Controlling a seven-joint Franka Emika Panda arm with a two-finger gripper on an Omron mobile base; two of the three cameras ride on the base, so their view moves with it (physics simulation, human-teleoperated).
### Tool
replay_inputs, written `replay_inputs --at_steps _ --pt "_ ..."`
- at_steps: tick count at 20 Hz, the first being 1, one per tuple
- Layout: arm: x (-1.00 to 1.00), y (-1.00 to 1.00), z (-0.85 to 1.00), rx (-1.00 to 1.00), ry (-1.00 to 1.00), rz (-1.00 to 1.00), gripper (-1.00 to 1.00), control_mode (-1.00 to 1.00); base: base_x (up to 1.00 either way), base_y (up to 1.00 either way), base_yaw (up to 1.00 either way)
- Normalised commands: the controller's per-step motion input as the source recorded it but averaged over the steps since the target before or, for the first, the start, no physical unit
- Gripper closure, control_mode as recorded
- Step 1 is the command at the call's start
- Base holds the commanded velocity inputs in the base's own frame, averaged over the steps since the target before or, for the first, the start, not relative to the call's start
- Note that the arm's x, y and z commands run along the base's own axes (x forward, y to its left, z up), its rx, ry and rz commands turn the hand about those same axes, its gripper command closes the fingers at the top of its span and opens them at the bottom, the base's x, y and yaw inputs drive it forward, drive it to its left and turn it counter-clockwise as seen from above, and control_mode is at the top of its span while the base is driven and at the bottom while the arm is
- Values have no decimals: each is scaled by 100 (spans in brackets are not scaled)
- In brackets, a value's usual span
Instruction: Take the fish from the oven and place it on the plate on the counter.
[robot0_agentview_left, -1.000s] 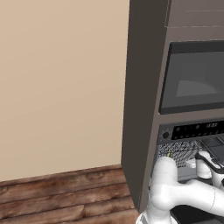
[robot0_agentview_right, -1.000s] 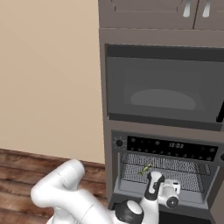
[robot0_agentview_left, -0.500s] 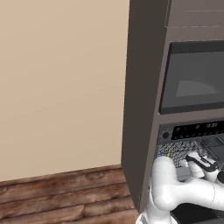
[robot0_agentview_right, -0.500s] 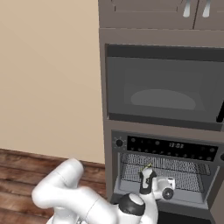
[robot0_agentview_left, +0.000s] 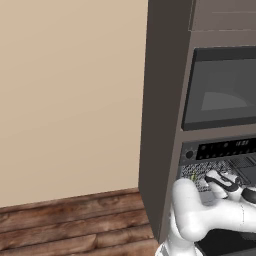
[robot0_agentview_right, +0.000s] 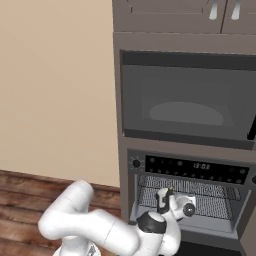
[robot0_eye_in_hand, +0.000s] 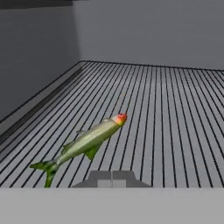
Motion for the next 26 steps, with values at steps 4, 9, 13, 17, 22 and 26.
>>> replay_inputs --at_steps 4,9,13,17,22,26 --pt "-60 -4 -100 0 1 1 100 -100 0 0 0" --pt "-64 -8 -100 0 3 1 100 -100 0 0 0" --pt "-41 0 -100 0 -2 0 100 -100 0 0 0" --pt "-67 -8 -96 18 -39 1 100 -100 0 0 0" --pt "-27 -9 -100 37 -39 -6 100 -100 0 0 0" --pt "77 -5 -100 19 14 -7 100 -100 0 0 0"
